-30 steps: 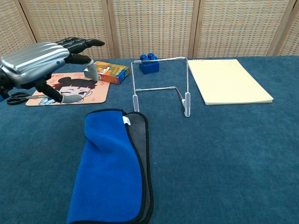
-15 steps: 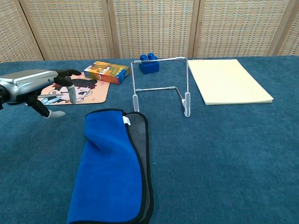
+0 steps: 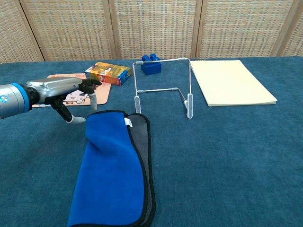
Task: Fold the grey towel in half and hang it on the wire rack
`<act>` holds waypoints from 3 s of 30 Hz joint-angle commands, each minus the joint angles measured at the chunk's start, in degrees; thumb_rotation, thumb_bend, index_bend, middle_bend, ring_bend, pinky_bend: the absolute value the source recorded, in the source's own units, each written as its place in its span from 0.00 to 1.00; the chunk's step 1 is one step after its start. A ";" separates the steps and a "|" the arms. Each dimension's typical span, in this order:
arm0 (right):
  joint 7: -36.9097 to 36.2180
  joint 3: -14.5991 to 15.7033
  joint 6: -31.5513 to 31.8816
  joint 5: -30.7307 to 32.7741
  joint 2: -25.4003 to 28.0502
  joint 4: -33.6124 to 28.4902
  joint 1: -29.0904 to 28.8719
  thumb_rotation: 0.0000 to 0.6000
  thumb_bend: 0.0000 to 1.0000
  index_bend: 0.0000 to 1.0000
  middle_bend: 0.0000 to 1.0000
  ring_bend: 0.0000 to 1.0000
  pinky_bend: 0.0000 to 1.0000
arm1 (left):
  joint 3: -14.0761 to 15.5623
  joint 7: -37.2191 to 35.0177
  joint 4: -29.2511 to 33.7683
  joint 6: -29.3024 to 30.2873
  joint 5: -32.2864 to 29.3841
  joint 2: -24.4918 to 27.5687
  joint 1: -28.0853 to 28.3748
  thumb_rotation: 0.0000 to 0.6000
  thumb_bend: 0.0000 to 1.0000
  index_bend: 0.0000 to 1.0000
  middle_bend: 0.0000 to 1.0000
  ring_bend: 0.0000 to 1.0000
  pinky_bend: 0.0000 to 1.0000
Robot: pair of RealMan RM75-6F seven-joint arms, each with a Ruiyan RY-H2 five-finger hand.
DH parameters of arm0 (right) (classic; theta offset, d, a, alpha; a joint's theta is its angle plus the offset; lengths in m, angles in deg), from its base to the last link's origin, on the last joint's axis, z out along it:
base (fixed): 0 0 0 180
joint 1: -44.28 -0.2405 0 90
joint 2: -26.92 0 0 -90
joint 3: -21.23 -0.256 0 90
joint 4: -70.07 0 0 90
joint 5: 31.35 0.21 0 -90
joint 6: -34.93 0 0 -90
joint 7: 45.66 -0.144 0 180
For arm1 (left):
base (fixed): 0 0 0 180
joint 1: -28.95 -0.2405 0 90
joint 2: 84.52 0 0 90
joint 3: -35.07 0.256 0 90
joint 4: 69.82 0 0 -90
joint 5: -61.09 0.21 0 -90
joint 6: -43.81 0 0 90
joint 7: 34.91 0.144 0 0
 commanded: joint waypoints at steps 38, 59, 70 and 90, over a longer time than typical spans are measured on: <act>-0.60 -0.26 -0.77 0.87 -0.16 0.86 -0.29 1.00 0.00 0.00 0.00 0.00 0.00 | -1.57 21.33 -1.71 -1.30 -8.97 -3.89 7.39 1.00 0.41 0.58 0.00 0.00 0.00; -1.98 -0.38 -0.68 0.96 0.26 1.01 -0.14 1.00 0.00 0.00 0.00 0.00 0.00 | -2.29 23.11 3.06 0.45 -14.12 -0.53 5.05 0.97 0.35 0.28 0.00 0.00 0.00; -1.62 -0.09 -0.25 0.03 0.36 0.37 -0.12 1.00 0.00 0.00 0.00 0.00 0.00 | -1.88 30.31 7.46 -1.45 -29.57 0.45 7.72 0.69 0.35 0.34 0.00 0.00 0.00; -1.85 -0.23 -0.72 0.58 0.31 0.69 -0.25 1.00 0.00 0.00 0.00 0.00 0.00 | -0.79 34.10 5.08 1.36 -39.71 -4.52 10.54 0.68 0.34 0.37 0.00 0.00 0.00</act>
